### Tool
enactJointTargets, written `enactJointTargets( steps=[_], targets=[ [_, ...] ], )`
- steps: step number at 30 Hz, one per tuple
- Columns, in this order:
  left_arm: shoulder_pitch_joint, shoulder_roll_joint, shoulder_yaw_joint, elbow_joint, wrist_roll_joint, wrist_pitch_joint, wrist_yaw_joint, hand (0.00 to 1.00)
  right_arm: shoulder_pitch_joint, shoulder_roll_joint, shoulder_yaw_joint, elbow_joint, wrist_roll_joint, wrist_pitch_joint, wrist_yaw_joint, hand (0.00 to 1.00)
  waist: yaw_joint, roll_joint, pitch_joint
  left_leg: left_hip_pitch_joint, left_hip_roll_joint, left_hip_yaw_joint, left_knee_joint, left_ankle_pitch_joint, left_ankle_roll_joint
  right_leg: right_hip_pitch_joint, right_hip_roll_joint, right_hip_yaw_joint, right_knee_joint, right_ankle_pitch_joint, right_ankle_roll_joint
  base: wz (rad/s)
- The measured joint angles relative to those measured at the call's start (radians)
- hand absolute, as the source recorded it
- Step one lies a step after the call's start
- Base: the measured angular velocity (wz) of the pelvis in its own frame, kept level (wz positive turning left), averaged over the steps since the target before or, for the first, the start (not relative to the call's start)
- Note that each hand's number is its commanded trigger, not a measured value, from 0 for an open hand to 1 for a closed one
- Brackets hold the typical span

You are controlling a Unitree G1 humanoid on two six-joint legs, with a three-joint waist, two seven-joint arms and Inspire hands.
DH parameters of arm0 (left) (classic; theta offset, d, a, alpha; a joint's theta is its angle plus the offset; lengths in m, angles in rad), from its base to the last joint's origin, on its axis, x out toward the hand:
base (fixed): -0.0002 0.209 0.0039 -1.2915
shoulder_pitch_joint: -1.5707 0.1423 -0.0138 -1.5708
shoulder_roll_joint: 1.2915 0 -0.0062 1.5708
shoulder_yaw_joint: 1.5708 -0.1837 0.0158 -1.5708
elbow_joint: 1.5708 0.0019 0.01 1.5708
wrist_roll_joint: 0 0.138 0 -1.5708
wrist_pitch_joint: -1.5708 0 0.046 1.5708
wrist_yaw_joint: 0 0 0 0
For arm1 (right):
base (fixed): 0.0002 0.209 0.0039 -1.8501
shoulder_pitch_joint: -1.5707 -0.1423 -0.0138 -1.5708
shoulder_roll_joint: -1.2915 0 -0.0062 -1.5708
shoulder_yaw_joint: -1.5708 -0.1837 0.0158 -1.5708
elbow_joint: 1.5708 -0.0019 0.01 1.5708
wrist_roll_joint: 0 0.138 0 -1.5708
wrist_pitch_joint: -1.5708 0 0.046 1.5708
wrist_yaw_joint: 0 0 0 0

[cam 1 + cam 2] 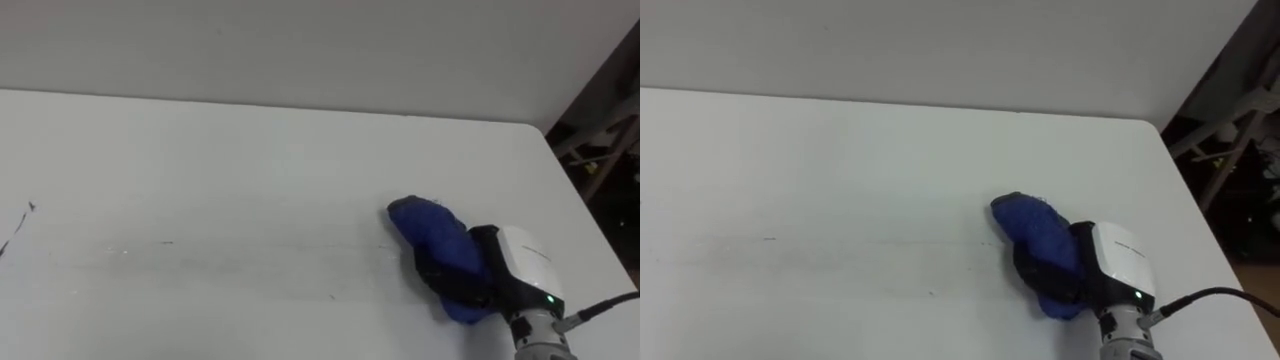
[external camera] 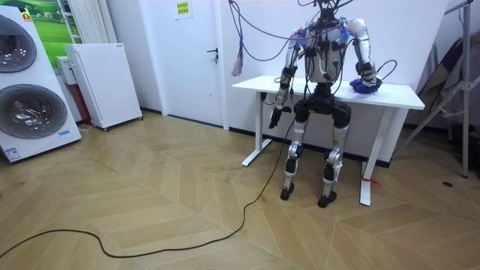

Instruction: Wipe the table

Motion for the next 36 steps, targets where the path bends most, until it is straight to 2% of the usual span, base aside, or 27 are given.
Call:
enactJointTargets(
  steps=[5, 8, 10, 11, 16, 20, 23, 27, 31, 33, 36],
  targets=[
    [0.001, 0.002, -0.01, 0.0, -0.001, 0.0, 0.001, 0.0, -0.01, 0.0, -0.022, 0.05, 0.063, -0.007, -0.036, 1.0, -0.018, 0.0, -0.0006, 0.0, 0.0, 0.0, 0.005, 0.0, 0.0, 0.001, 0.0, 0.001, 0.001, 0.0, 0.0, 0.0],
    [-0.001, 0.002, -0.009, 0.0, -0.001, -0.003, 0.002, 0.0, -0.011, -0.001, -0.064, 0.072, 0.09, -0.014, -0.041, 1.0, -0.02, 0.003, -0.001, 0.0, 0.0, 0.0, 0.003, 0.0, 0.0, 0.0, -0.001, 0.002, 0.004, -0.002, -0.002, 0.0],
    [-0.001, 0.002, -0.008, 0.0, 0.002, -0.003, 0.002, 0.0, -0.01, -0.001, -0.099, 0.072, 0.093, -0.014, -0.043, 0.3, -0.026, 0.006, -0.0006, 0.0, 0.0, 0.0, 0.003, 0.0, -0.001, -0.001, -0.001, 0.002, 0.006, -0.004, -0.004, 0.0],
    [-0.001, 0.002, -0.006, 0.0, 0.003, -0.003, 0.001, 0.0, -0.01, -0.001, -0.111, 0.072, 0.092, -0.015, -0.043, 0.0, -0.029, 0.006, -0.001, 0.0, 0.0, 0.0, 0.003, 0.0, -0.001, 0.0, -0.001, 0.002, 0.006, -0.004, -0.004, 0.0],
    [0.005, -0.001, 0.036, -0.029, 0.003, -0.003, -0.016, 0.0, -0.012, -0.001, -0.233, 0.071, 0.095, -0.019, -0.066, 0.0, -0.045, 0.007, -0.0015, 0.001, 0.0, 0.001, 0.006, 0.0, -0.001, -0.001, -0.001, 0.004, 0.007, -0.005, -0.003, 0.0],
    [0.004, 0.001, 0.048, -0.03, 0.003, -0.004, -0.029, 0.0, -0.012, -0.005, -0.256, 0.072, 0.134, -0.019, -0.1, 0.0, -0.052, 0.004, 0.0003, 0.001, -0.001, 0.002, 0.008, 0.0, -0.001, -0.002, -0.002, 0.006, 0.008, -0.006, -0.003, -0.01],
    [0.002, 0.004, 0.063, -0.036, 0.001, -0.019, -0.035, 0.0, -0.013, -0.005, -0.277, 0.079, 0.163, -0.025, -0.118, 0.0, -0.053, -0.001, -0.0003, 0.0, -0.002, 0.007, 0.006, 0.0, -0.001, -0.014, -0.003, 0.012, 0.024, -0.014, -0.004, -0.06],
    [0.036, 0.003, 0.09, -0.072, 0.0, -0.024, -0.035, 0.0, -0.016, -0.015, -0.34, 0.172, 0.265, -0.034, -0.155, 0.0, -0.057, -0.013, -0.0003, 0.005, -0.004, 0.007, 0.007, 0.0, -0.001, -0.015, -0.007, 0.012, 0.036, -0.024, -0.003, 0.01],
    [0.063, 0.004, 0.121, -0.07, -0.015, -0.024, -0.025, 0.0, -0.019, -0.024, -0.404, 0.266, 0.304, -0.036, -0.206, 0.0, -0.085, -0.023, 0.0015, 0.005, -0.006, 0.005, 0.005, 0.0, -0.001, -0.014, -0.009, 0.01, 0.039, -0.028, -0.002, 0.02],
    [0.064, 0.004, 0.123, -0.065, -0.043, -0.024, -0.024, 0.0, -0.025, -0.031, -0.42, 0.331, 0.37, -0.036, -0.226, 0.0, -0.095, -0.029, 0.0005, 0.007, -0.007, 0.006, 0.005, 0.0, -0.001, -0.012, -0.012, 0.01, 0.041, -0.029, -0.001, 0.0],
    [0.064, 0.004, 0.133, -0.064, -0.045, -0.024, -0.024, 0.0, -0.027, -0.036, -0.452, 0.403, 0.45, -0.033, -0.25, 0.0, -0.102, -0.032, 0.0043, 0.014, -0.009, 0.019, 0.004, 0.0, 0.0, -0.012, -0.011, 0.019, 0.041, -0.029, -0.001, -0.08]
  ],
)
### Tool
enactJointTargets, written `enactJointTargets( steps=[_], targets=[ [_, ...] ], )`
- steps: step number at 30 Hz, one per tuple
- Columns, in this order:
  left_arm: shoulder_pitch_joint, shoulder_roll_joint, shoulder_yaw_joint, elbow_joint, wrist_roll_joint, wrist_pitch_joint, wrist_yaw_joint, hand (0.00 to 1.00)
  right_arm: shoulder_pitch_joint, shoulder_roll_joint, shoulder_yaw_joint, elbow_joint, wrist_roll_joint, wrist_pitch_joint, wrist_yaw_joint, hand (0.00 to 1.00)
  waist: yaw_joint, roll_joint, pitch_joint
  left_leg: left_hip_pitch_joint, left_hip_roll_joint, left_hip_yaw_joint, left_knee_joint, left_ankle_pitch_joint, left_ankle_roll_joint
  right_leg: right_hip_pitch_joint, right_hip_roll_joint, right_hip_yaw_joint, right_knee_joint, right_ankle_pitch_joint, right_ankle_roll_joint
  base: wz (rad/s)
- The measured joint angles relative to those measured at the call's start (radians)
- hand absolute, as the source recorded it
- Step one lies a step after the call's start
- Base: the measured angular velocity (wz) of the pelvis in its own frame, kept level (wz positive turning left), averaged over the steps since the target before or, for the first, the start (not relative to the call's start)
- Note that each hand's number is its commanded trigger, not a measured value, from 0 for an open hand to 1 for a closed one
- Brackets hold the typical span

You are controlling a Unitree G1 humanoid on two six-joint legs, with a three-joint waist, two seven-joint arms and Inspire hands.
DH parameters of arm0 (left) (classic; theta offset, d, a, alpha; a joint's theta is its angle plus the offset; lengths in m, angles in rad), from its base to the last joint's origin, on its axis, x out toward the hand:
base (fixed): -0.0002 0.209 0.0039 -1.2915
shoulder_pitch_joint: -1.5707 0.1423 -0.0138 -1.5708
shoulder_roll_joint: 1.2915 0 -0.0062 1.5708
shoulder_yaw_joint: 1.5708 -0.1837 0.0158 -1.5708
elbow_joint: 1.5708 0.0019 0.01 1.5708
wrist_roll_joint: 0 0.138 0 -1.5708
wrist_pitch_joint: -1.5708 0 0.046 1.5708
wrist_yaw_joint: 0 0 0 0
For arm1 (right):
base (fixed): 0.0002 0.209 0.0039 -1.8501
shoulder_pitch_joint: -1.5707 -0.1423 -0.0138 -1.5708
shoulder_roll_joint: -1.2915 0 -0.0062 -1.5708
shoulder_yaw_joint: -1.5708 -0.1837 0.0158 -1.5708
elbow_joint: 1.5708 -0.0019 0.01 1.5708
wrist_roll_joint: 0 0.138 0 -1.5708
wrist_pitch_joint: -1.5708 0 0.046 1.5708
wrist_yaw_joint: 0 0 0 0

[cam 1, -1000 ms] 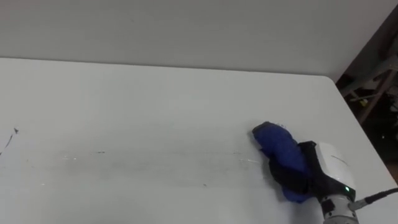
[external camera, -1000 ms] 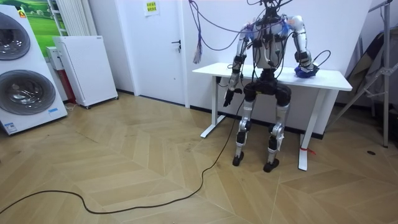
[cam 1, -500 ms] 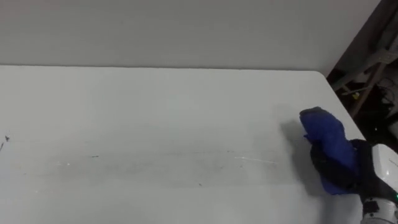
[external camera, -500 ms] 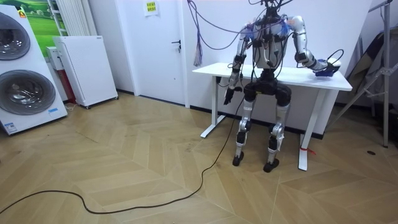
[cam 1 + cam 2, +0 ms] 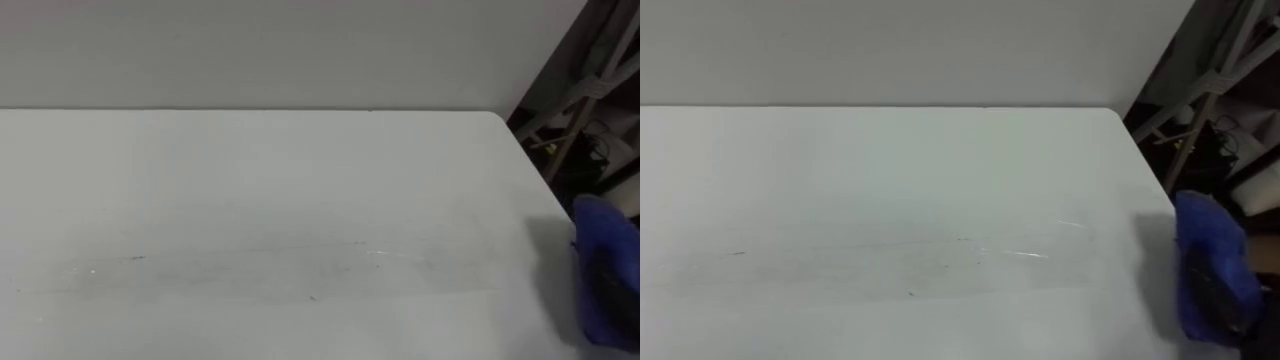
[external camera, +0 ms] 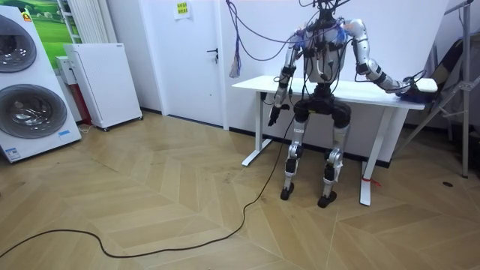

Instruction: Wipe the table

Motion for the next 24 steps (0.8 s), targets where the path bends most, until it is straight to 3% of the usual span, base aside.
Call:
enactJointTargets(
  steps=[4, 8, 13, 24],
  targets=[
    [-0.004, 0.002, 0.013, -0.002, 0.001, 0.004, 0.001, 0.0, 0.003, -0.013, -0.028, 0.066, 0.089, 0.005, -0.018, 0.0, -0.012, 0.0, -0.0005, 0.002, 0.0, 0.006, -0.011, -0.001, 0.001, -0.003, 0.005, 0.014, -0.001, 0.0, 0.0, -0.06],
    [-0.005, 0.002, 0.015, -0.001, 0.001, 0.012, 0.0, 0.0, 0.001, -0.015, -0.028, 0.162, 0.169, 0.043, -0.016, 0.0, -0.02, -0.003, -0.0024, 0.0, 0.0, 0.006, -0.007, -0.001, 0.001, -0.008, 0.004, 0.015, 0.001, 0.0, 0.0, 0.0],
    [-0.003, -0.001, 0.03, 0.0, 0.001, 0.03, -0.005, 0.0, 0.023, -0.014, -0.027, 0.351, 0.303, 0.087, 0.011, 0.0, -0.023, 0.004, -0.0152, 0.002, -0.001, 0.004, -0.005, -0.005, 0.004, -0.002, 0.004, 0.019, -0.003, -0.001, 0.003, 0.01],
    [-0.016, -0.001, 0.038, 0.039, -0.029, 0.071, 0.015, 0.0, 0.053, -0.011, -0.025, 0.595, 0.457, 0.197, 0.077, 0.0, -0.028, 0.011, -0.0139, -0.002, -0.001, 0.004, 0.009, -0.022, 0.008, 0.0, 0.008, 0.034, -0.005, -0.002, 0.006, -0.02]
  ],
)
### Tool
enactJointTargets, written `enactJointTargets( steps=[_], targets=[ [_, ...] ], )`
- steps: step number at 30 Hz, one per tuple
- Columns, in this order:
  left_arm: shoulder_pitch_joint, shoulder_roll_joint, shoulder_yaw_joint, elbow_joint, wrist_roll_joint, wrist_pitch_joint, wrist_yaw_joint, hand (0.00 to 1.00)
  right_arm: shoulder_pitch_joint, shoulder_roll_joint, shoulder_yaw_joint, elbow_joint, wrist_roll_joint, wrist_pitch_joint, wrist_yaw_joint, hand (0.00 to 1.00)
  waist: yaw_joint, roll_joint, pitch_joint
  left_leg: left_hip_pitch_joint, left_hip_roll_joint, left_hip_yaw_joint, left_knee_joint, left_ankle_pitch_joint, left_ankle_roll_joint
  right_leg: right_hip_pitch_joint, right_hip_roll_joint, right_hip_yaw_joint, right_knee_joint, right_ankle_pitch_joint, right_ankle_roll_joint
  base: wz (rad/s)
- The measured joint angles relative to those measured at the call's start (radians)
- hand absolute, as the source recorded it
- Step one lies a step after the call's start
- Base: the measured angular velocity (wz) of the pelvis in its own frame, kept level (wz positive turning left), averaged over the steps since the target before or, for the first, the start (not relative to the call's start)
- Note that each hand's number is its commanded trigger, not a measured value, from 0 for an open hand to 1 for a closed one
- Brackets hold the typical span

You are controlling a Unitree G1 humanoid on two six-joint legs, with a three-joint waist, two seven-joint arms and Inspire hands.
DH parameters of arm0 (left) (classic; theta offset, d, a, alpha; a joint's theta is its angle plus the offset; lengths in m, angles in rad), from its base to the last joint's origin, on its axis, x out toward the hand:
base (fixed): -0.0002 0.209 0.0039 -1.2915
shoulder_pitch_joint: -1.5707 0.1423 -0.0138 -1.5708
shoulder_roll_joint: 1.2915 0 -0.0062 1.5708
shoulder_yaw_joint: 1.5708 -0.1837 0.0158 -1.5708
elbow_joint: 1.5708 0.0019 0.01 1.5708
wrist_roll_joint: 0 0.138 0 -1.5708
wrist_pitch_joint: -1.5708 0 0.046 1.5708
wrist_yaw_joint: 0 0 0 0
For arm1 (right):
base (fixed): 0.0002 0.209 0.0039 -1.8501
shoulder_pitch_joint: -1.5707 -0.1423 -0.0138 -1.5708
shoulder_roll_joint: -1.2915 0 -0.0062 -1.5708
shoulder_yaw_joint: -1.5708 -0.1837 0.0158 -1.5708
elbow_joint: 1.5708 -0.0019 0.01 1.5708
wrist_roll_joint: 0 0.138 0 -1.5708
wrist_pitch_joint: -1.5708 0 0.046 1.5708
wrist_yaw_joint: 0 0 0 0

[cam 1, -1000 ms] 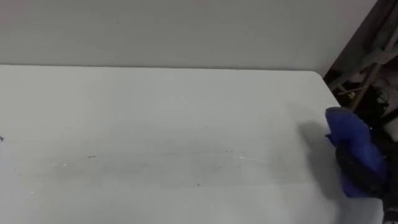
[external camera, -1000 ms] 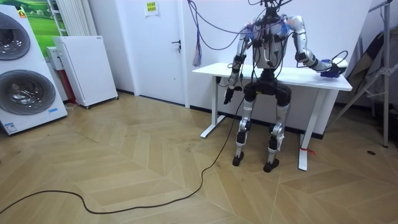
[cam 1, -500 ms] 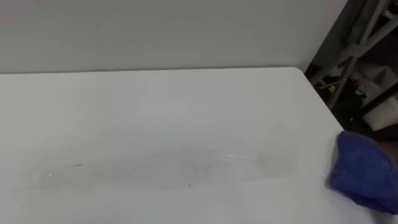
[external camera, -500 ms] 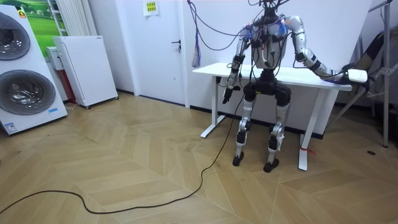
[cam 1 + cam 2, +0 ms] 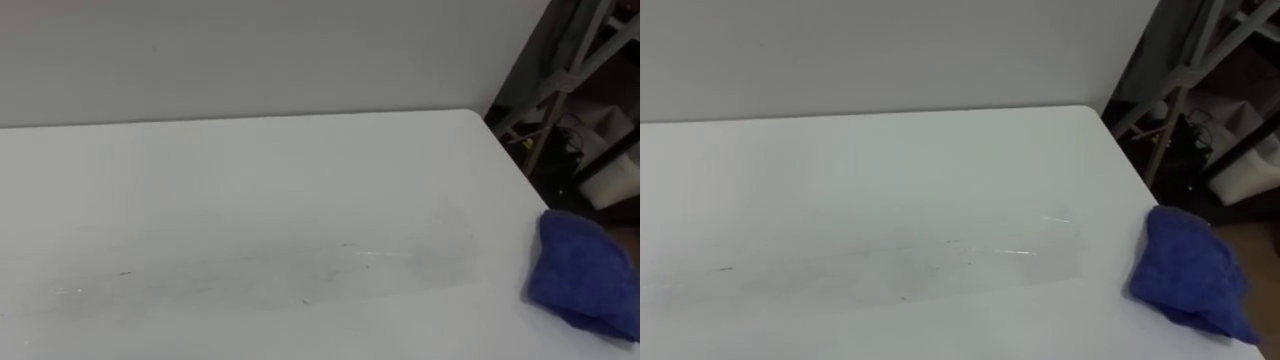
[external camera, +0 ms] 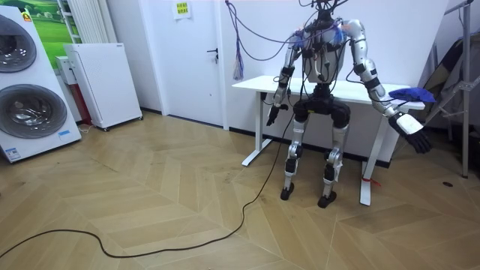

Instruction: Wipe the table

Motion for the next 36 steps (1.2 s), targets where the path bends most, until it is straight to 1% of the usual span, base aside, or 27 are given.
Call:
enactJointTargets(
  steps=[2, 3, 4, 5, 6, 7, 9, 10, 12, 14, 16, 18, 19, 20, 22, 24, 25, 27, 28, 29, 31, 33, 36],
  targets=[
    [-0.008, 0.0, -0.001, 0.0, 0.003, 0.012, 0.001, 0.0, 0.004, 0.005, 0.003, 0.03, 0.017, 0.015, 0.03, 0.0, -0.002, 0.001, -0.0002, -0.001, 0.0, -0.002, 0.0, -0.001, 0.0, 0.0, 0.002, 0.007, -0.001, 0.0, 0.0, 0.0],
    [-0.007, 0.001, -0.001, 0.007, 0.009, 0.019, 0.001, 0.0, 0.003, 0.012, 0.005, 0.055, 0.022, 0.029, 0.06, 0.0, -0.001, 0.005, -0.0024, -0.001, 0.0, -0.002, -0.001, -0.001, 0.0, 0.0, 0.002, 0.005, -0.002, 0.0, 0.001, 0.0],
    [-0.01, 0.0, -0.005, 0.018, 0.009, 0.02, 0.001, 0.0, 0.002, 0.016, 0.013, 0.083, 0.02, 0.044, 0.096, 0.0, -0.001, 0.006, -0.002, 0.001, 0.001, -0.002, 0.0, -0.001, 0.0, 0.001, 0.002, 0.005, -0.001, 0.001, 0.001, 0.0],
    [-0.01, 0.0, -0.011, 0.02, 0.009, 0.022, 0.001, 0.0, 0.003, 0.018, 0.019, 0.097, 0.019, 0.051, 0.114, 0.0, -0.001, 0.007, -0.0018, 0.002, 0.001, -0.002, 0.0, -0.001, 0.0, 0.001, 0.002, 0.004, -0.001, 0.001, 0.001, 0.0],
    [-0.011, -0.003, -0.014, 0.027, 0.009, 0.024, 0.0, 0.0, 0.002, 0.019, 0.036, 0.117, 0.014, 0.072, 0.147, 0.0, -0.001, 0.012, -0.0012, 0.003, 0.001, -0.002, 0.0, -0.001, 0.0, 0.001, 0.002, 0.004, 0.0, 0.001, 0.001, 0.0],
    [-0.013, -0.003, -0.014, 0.031, 0.009, 0.026, 0.0, 0.0, 0.001, 0.019, 0.043, 0.126, 0.008, 0.081, 0.161, 0.0, -0.001, 0.015, -0.0004, 0.003, 0.001, -0.002, -0.001, -0.001, 0.0, 0.0, 0.002, 0.003, 0.0, 0.001, 0.001, 0.0],
    [-0.019, -0.005, -0.014, 0.038, 0.01, 0.033, -0.001, 0.0, 0.003, 0.022, 0.074, 0.14, -0.001, 0.113, 0.211, 0.0, -0.001, 0.023, 0.0004, 0.004, 0.001, -0.002, -0.011, -0.001, 0.0, -0.001, 0.002, 0.003, 0.001, 0.001, 0.001, 0.0],
    [-0.02, -0.005, -0.017, 0.039, 0.014, 0.036, 0.0, 0.0, 0.003, 0.024, 0.086, 0.141, -0.014, 0.123, 0.23, 0.0, 0.0, 0.024, 0.0003, 0.005, 0.001, -0.003, -0.012, -0.001, 0.0, -0.001, 0.002, 0.002, 0.001, 0.001, 0.001, 0.0],
    [-0.02, -0.007, -0.029, 0.041, 0.015, 0.039, 0.0, 0.0, 0.003, 0.029, 0.1, 0.137, -0.04, 0.13, 0.253, 0.0, 0.003, 0.026, 0.0005, 0.009, 0.001, -0.003, -0.012, -0.001, 0.0, 0.003, 0.003, 0.002, 0.001, 0.001, 0.001, 0.0],
    [-0.019, -0.012, -0.032, 0.042, 0.015, 0.043, -0.001, 0.0, 0.002, 0.035, 0.126, 0.13, -0.059, 0.131, 0.269, 0.0, 0.008, 0.027, 0.0013, 0.018, 0.001, -0.004, -0.012, -0.002, 0.0, 0.011, 0.004, 0.002, 0.0, 0.001, 0.001, 0.0],
    [-0.026, -0.015, -0.04, 0.05, 0.014, 0.041, 0.0, 0.0, -0.016, 0.039, 0.163, 0.12, -0.096, 0.13, 0.293, 0.0, 0.014, 0.029, 0.0013, 0.021, 0.001, -0.006, -0.01, -0.006, 0.001, 0.014, 0.004, 0.004, 0.001, 0.002, 0.0, -0.03],
    [-0.037, -0.012, -0.07, 0.076, 0.012, 0.041, 0.003, 0.0, -0.037, 0.043, 0.195, 0.116, -0.122, 0.129, 0.301, 0.0, 0.018, 0.033, 0.0012, 0.02, 0.001, -0.007, -0.008, -0.006, 0.002, 0.015, 0.004, 0.004, 0.001, 0.003, 0.0, 0.0],
    [-0.051, -0.016, -0.087, 0.085, 0.014, 0.041, 0.003, 0.0, -0.047, 0.047, 0.219, 0.11, -0.141, 0.129, 0.308, 0.0, 0.022, 0.037, 0.0012, 0.019, 0.001, -0.007, -0.005, -0.007, 0.002, 0.015, 0.004, 0.004, 0.0, 0.003, 0.0, 0.0],
    [-0.051, -0.018, -0.094, 0.089, 0.016, 0.041, 0.003, 0.0, -0.048, 0.051, 0.232, 0.101, -0.157, 0.129, 0.313, 0.0, 0.025, 0.039, 0.0012, 0.018, 0.001, -0.009, -0.003, -0.008, 0.001, 0.015, 0.005, 0.003, 0.0, 0.003, 0.0, 0.0],
    [-0.065, -0.029, -0.103, 0.116, 0.022, 0.038, 0.003, 0.0, -0.05, 0.06, 0.261, 0.08, -0.208, 0.126, 0.321, 0.0, 0.032, 0.049, 0.0022, 0.019, 0.001, -0.013, -0.003, -0.01, 0.002, 0.017, 0.006, 0.003, -0.001, 0.003, 0.0, 0.0],
    [-0.073, -0.032, -0.129, 0.14, 0.02, 0.038, 0.003, 0.0, -0.07, 0.072, 0.29, 0.06, -0.268, 0.121, 0.325, 0.0, 0.033, 0.061, 0.0052, 0.019, 0.001, -0.031, -0.002, -0.01, 0.002, 0.02, 0.005, -0.014, -0.001, 0.003, 0.0, 0.06],
    [-0.073, -0.032, -0.142, 0.144, 0.02, 0.037, 0.007, 0.0, -0.073, 0.077, 0.312, 0.047, -0.289, 0.118, 0.325, 0.0, 0.034, 0.067, 0.0071, 0.019, 0.001, -0.034, -0.001, -0.01, 0.003, 0.021, 0.005, -0.023, -0.001, 0.003, 0.0, 0.05],
    [-0.073, -0.035, -0.161, 0.144, 0.02, 0.038, 0.015, 0.0, -0.085, 0.08, 0.348, 0.039, -0.307, 0.117, 0.324, 0.0, 0.039, 0.074, 0.0097, 0.019, 0.001, -0.033, -0.002, -0.01, 0.003, 0.021, 0.005, -0.023, -0.001, 0.003, 0.0, 0.0],
    [-0.073, -0.038, -0.168, 0.144, 0.022, 0.038, 0.024, 0.0, -0.09, 0.083, 0.365, 0.038, -0.326, 0.116, 0.324, 0.0, 0.044, 0.077, 0.0098, 0.019, 0.001, -0.033, -0.003, -0.01, 0.003, 0.022, 0.004, -0.023, -0.001, 0.002, 0.0, 0.0],
    [-0.073, -0.04, -0.169, 0.144, 0.022, 0.038, 0.028, 0.0, -0.09, 0.085, 0.371, 0.036, -0.332, 0.115, 0.324, 0.0, 0.049, 0.078, 0.0097, 0.019, 0.001, -0.033, -0.002, -0.01, 0.003, 0.022, 0.004, -0.024, -0.002, 0.002, 0.0, 0.0],
    [-0.071, -0.041, -0.195, 0.142, 0.022, 0.039, 0.032, 0.0, -0.096, 0.089, 0.435, 0.026, -0.372, 0.115, 0.326, 0.0, 0.066, 0.08, 0.0099, 0.019, 0.0, -0.036, -0.003, -0.01, 0.003, 0.025, 0.004, -0.025, -0.006, 0.001, 0.0, 0.03],
    [-0.069, -0.042, -0.222, 0.142, 0.022, 0.041, 0.031, 0.0, -0.095, 0.09, 0.474, 0.02, -0.413, 0.115, 0.336, 0.0, 0.068, 0.08, 0.0095, 0.019, -0.001, -0.047, -0.002, -0.01, 0.003, 0.035, 0.004, -0.026, -0.016, 0.001, 0.001, 0.14],
    [-0.069, -0.045, -0.233, 0.142, 0.021, 0.041, 0.026, 0.0, -0.1, 0.101, 0.498, 0.007, -0.468, 0.115, 0.354, 0.0, 0.088, 0.081, 0.0094, 0.019, -0.002, -0.058, 0.0, -0.01, 0.003, 0.041, 0.003, -0.027, -0.016, -0.001, 0.003, 0.09]
  ],
)
